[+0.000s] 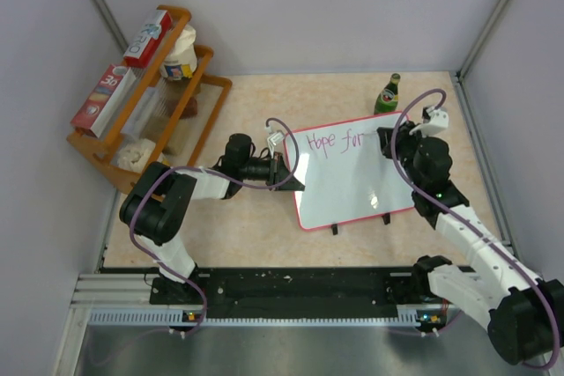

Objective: Write a sentence on the whiteboard

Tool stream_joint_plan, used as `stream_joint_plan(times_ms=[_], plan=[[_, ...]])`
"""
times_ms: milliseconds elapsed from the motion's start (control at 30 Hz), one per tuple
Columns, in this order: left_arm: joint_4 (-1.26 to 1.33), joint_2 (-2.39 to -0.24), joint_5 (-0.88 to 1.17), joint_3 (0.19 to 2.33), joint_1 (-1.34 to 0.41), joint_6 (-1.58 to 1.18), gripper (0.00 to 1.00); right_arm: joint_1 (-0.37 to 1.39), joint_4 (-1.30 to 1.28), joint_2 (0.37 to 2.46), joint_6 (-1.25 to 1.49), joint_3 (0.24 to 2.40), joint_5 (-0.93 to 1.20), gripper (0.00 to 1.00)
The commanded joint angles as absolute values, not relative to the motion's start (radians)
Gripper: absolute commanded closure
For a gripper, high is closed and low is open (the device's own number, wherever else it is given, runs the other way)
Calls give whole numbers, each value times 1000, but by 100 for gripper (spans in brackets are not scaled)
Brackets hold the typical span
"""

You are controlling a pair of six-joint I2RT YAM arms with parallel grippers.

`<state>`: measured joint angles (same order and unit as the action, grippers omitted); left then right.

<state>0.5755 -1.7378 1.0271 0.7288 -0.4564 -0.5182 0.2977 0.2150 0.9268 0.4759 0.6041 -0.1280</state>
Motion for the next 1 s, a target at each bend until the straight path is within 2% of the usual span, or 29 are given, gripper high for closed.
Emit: stream_joint_plan(times_ms=[0, 600, 967], plan=[[463, -1749, 1055, 704, -509, -350, 100, 282, 184, 905, 468, 592, -164, 100], [462, -1747, 1054, 704, -509, -348, 100, 282, 137, 784, 500, 655, -110, 100], [462, -1749, 1055, 704, -511, -350, 100, 255, 133, 805, 475, 641, -147, 100]])
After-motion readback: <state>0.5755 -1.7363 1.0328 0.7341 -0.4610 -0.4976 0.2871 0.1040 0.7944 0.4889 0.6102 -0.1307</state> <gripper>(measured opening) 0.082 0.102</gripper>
